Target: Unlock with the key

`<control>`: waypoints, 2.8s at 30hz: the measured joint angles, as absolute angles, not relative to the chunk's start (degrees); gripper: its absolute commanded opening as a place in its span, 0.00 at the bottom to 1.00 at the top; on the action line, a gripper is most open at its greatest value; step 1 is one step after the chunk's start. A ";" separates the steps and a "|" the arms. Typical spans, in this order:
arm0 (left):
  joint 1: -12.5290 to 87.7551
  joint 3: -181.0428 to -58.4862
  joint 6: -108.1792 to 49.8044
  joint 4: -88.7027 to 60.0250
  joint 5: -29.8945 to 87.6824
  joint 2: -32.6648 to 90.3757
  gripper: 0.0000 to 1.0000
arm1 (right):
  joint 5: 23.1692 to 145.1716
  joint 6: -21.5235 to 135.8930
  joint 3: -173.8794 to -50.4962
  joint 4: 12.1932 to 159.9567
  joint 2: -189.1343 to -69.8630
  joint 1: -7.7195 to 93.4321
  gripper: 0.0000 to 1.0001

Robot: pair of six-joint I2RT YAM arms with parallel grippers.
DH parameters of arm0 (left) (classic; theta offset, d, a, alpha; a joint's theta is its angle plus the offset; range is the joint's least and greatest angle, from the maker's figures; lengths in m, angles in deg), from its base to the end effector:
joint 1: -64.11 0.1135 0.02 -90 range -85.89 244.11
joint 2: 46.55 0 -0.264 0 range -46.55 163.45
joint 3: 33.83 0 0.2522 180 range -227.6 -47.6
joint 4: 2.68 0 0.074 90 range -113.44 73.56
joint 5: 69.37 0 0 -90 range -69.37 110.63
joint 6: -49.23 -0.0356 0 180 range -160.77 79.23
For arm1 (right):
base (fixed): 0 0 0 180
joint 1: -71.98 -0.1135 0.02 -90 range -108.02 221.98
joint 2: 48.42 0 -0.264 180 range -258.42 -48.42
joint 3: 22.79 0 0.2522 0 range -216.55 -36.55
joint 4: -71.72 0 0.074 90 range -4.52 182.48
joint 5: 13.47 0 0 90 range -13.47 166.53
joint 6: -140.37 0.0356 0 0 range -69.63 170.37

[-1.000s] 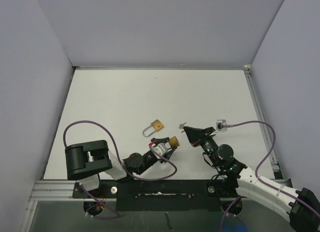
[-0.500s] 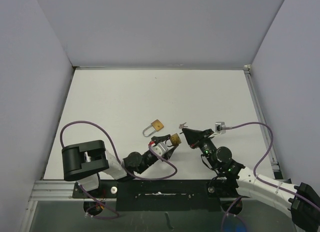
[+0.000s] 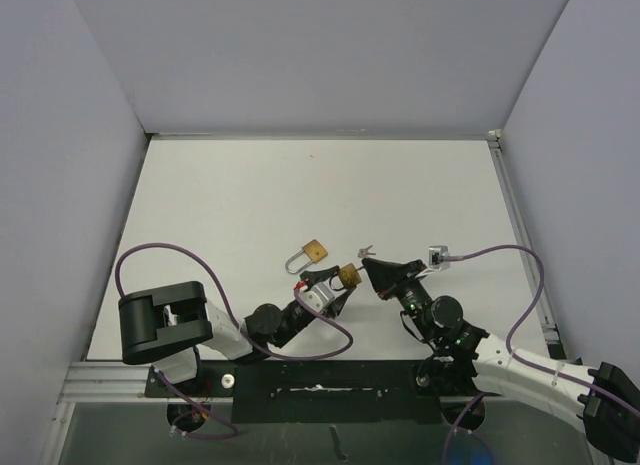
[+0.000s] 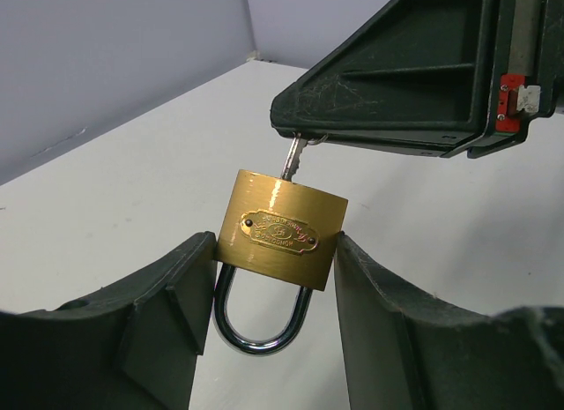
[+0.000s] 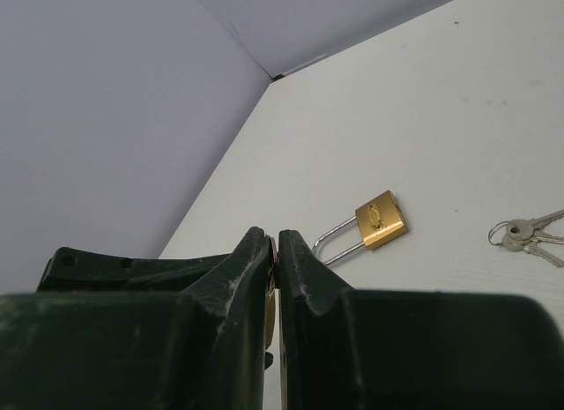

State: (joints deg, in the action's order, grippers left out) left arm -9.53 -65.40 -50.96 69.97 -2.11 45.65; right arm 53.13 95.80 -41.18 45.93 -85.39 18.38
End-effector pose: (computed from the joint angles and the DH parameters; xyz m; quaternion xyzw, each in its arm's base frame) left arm 0.0860 -0.2440 0.1798 0.2980 0.5614 -0.2952 0.7134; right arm 0.1027 0.1155 0.2053 0.1056 0.6567 0.4716 0.5789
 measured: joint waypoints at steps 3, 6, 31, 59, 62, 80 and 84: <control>-9.53 -65.40 -51.05 69.97 -2.11 45.65 0.00 | 53.15 95.71 -41.18 45.54 -85.39 18.18 0.00; -9.53 -65.40 -51.12 69.97 -2.02 45.65 0.00 | 53.15 95.67 -41.18 45.30 -85.39 17.79 0.00; -7.13 -64.35 -50.18 69.31 7.14 40.84 0.00 | 48.98 92.76 -39.93 43.07 -80.80 12.61 0.00; -3.26 -62.62 -45.85 68.88 14.13 39.51 0.00 | 45.94 86.29 -39.78 44.62 -79.27 7.69 0.00; -2.89 -62.36 -45.76 68.90 15.09 39.36 0.00 | 45.88 86.12 -39.80 45.21 -78.85 7.36 0.00; -2.21 -64.20 -45.41 68.11 15.09 39.95 0.00 | 43.14 85.90 -41.64 44.95 -81.48 7.41 0.00; -2.54 -65.99 -45.30 67.98 13.21 40.78 0.00 | 41.22 85.88 -42.58 44.25 -82.37 7.45 0.00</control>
State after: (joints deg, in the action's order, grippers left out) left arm -2.54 -65.99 -45.30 67.98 13.21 40.78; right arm 41.22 85.88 -42.58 44.25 -82.37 7.45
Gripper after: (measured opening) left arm 0.491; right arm 0.073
